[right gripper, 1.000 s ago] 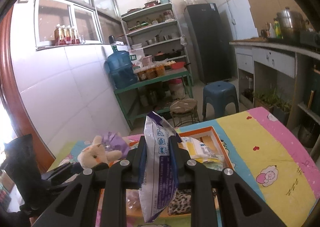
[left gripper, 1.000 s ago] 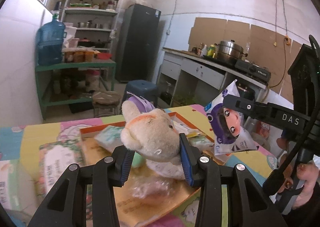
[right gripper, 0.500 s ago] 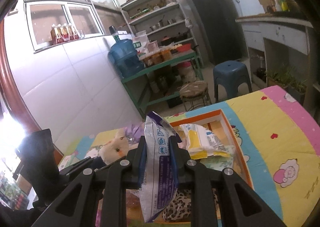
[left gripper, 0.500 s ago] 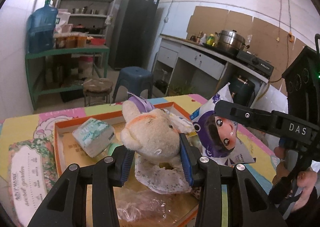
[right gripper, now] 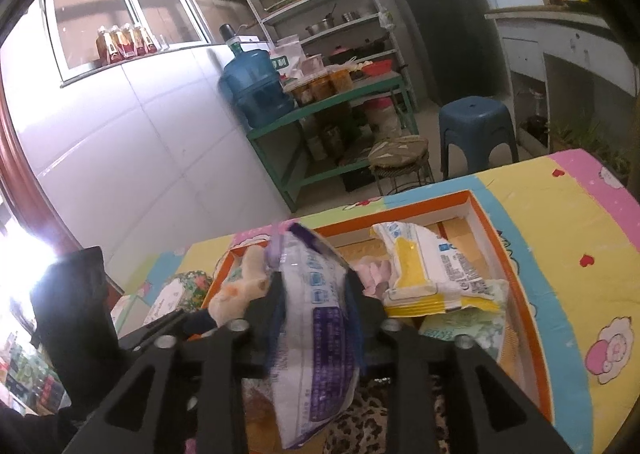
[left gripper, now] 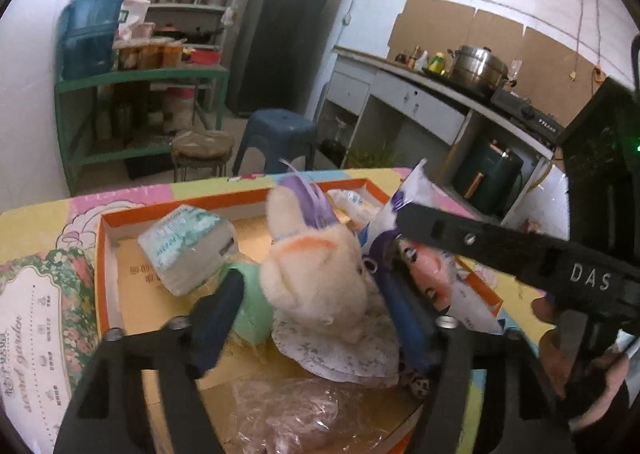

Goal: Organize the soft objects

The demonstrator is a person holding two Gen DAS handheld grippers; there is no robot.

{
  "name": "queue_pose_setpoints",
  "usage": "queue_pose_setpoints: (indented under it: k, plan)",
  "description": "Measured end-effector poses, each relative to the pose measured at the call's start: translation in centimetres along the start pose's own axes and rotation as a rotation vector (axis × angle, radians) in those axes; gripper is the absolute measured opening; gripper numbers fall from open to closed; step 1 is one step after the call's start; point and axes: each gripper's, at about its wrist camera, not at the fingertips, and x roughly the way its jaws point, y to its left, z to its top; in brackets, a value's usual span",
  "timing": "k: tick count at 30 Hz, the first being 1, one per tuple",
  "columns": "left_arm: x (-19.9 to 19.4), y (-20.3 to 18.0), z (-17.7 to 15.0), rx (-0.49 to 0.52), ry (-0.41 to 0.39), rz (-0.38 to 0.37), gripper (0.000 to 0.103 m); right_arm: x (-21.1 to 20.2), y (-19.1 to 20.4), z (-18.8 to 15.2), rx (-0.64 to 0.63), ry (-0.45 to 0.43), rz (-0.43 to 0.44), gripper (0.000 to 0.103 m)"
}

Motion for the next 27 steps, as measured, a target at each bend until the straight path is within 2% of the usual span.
queue_pose_setpoints:
  k: [1,2,3,7,12,17,27]
  plan:
    - [0.0,0.1,0.0,-0.008,0.002,-0.002,0.075,0.1,-0.1,-0.1,0.012,0.0,0.012,0.051]
    - [0.0,0.3,0.0,-0.02,0.007,-0.003,0.075,0.1,-0.2,-0.2,0.023,0.0,0.023,0.063]
    - [0.0,0.5,-0.1,-0.03,0.009,-0.002,0.075,0.1,-0.4,-0.3,0.033,-0.001,0.035,0.065]
    - [-0.5,1.0,-0.3,-0.057,0.006,-0.001,0.075,-0.1,-0.6,-0.4,0.043,-0.008,0.047,0.065]
    - [-1.5,0.7,-0.5,-0.039,-0.02,0.014,0.076,-0.7,-0.4,-0.5,0.052,-0.014,0.071,0.065]
    - [-3.3,0.3,-0.9,-0.008,-0.067,0.065,0.076,-1.5,0.2,-0.5,0.052,-0.033,0.087,0.065]
    - [-6.8,0.7,-1.4,-0.006,-0.109,0.089,0.076,-3.1,2.5,-0.9,0.023,-0.047,0.101,0.065]
